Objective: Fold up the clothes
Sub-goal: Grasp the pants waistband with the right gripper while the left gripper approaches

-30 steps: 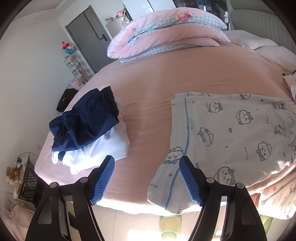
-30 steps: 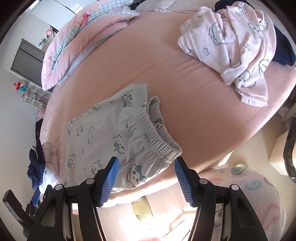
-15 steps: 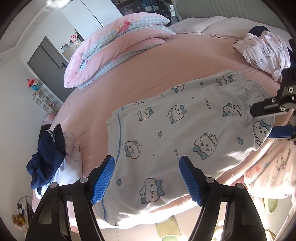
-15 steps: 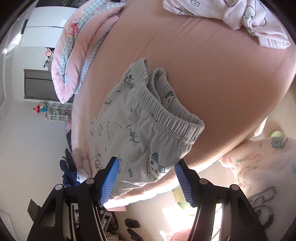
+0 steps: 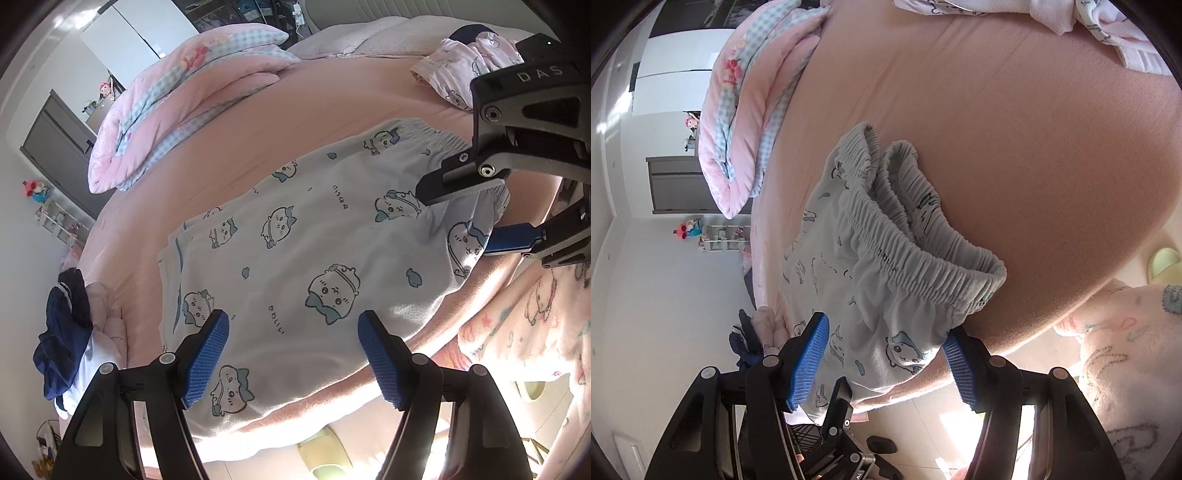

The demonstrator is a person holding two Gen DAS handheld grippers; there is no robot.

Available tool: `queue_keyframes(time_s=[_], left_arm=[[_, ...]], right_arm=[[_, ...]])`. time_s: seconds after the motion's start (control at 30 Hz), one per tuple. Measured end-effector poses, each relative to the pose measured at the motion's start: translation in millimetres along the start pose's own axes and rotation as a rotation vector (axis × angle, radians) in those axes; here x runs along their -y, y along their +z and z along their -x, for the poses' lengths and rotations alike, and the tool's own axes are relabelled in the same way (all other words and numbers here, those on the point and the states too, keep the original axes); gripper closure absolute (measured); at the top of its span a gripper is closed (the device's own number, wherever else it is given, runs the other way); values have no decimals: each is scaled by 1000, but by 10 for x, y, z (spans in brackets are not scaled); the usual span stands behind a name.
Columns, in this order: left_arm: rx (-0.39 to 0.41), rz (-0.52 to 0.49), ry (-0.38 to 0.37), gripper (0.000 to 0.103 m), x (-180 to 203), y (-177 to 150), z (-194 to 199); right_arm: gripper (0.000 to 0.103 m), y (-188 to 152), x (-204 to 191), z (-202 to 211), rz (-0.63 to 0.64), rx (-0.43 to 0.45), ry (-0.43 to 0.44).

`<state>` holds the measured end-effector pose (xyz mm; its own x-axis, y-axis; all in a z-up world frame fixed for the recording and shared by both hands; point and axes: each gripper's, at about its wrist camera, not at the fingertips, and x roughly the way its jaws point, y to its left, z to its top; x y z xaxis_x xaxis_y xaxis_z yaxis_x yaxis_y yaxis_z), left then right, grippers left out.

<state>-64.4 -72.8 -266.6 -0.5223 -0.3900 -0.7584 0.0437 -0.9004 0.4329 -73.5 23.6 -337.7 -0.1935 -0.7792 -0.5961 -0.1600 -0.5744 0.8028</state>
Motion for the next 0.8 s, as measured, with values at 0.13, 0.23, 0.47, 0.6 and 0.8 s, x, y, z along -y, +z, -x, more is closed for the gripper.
queue_keyframes(time_s=[0.13, 0.23, 0.47, 0.6, 0.8], left_arm=[[8, -27, -16, 32, 80, -11, 15], [25, -43, -29, 32, 127, -14, 65], [105, -142, -47, 32, 408, -3, 120], [145, -198, -61, 32, 561, -2, 97], [229, -251, -34, 32, 666, 60, 96]], right_arm=[[42, 34, 79, 6, -29, -1, 41], [51, 23, 89, 15, -16, 2, 28], [83, 2, 35, 41, 20, 17, 6], [84, 14, 40, 111, -17, 6, 108], [84, 22, -48, 164, 13, 6, 104]])
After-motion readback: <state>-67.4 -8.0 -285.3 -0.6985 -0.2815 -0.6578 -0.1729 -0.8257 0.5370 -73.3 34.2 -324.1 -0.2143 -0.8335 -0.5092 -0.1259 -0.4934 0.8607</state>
